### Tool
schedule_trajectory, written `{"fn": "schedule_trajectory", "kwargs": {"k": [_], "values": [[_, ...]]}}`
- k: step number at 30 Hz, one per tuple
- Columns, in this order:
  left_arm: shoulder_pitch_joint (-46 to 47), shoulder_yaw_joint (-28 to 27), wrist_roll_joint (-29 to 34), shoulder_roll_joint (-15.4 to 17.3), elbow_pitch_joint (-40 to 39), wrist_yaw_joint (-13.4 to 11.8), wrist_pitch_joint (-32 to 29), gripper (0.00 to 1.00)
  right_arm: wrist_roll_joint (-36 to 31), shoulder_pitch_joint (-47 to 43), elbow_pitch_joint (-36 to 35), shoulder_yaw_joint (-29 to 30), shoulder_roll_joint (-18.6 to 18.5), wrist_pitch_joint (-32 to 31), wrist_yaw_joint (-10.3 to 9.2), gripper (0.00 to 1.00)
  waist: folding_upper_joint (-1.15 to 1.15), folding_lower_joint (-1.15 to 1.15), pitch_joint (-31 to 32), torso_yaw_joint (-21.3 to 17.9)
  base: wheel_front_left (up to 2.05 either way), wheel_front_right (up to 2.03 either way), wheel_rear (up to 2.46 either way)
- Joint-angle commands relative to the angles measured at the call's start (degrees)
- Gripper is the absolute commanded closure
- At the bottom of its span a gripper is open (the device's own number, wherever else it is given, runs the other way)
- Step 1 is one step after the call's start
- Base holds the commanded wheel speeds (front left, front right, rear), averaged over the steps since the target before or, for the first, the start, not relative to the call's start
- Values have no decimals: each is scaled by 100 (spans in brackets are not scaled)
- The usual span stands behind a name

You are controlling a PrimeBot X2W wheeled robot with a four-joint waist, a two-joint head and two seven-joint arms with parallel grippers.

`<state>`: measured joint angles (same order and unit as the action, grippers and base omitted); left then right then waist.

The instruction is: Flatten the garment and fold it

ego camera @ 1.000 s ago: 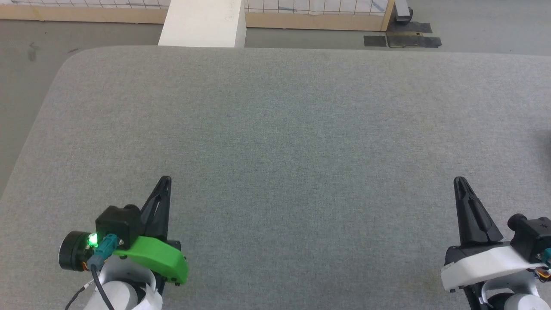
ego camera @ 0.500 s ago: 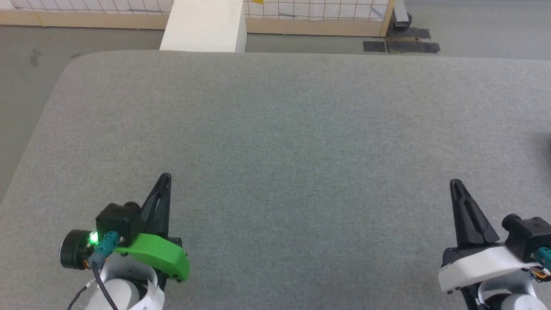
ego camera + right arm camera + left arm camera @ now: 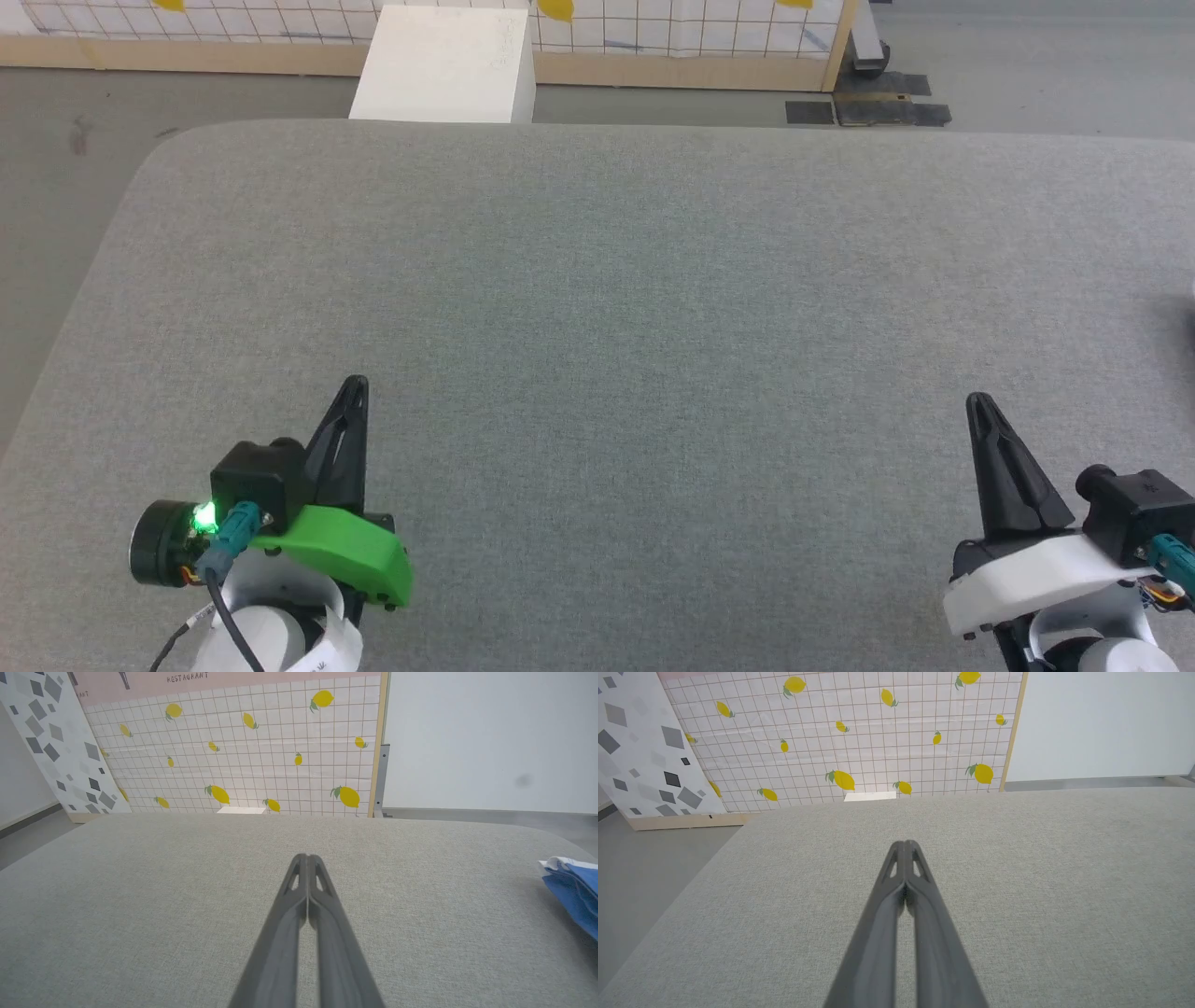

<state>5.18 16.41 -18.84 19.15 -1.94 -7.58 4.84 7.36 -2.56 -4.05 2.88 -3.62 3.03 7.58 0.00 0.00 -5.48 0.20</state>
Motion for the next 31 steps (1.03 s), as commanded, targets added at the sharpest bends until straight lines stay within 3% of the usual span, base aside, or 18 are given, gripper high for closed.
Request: {"fn": "schedule_trajectory", "kwargs": {"k": [1, 31], "values": [[-100, -70, 122, -76, 17, 43, -18, 100, -65, 68, 27, -18, 17, -18, -3, 100, 0, 0, 10, 0, 0, 0, 0], [-245, -617, 735, -616, 78, 292, -180, 100, -298, 134, 159, -112, 37, -117, -5, 100, 0, 0, 197, -7, 0, 0, 0]]}}
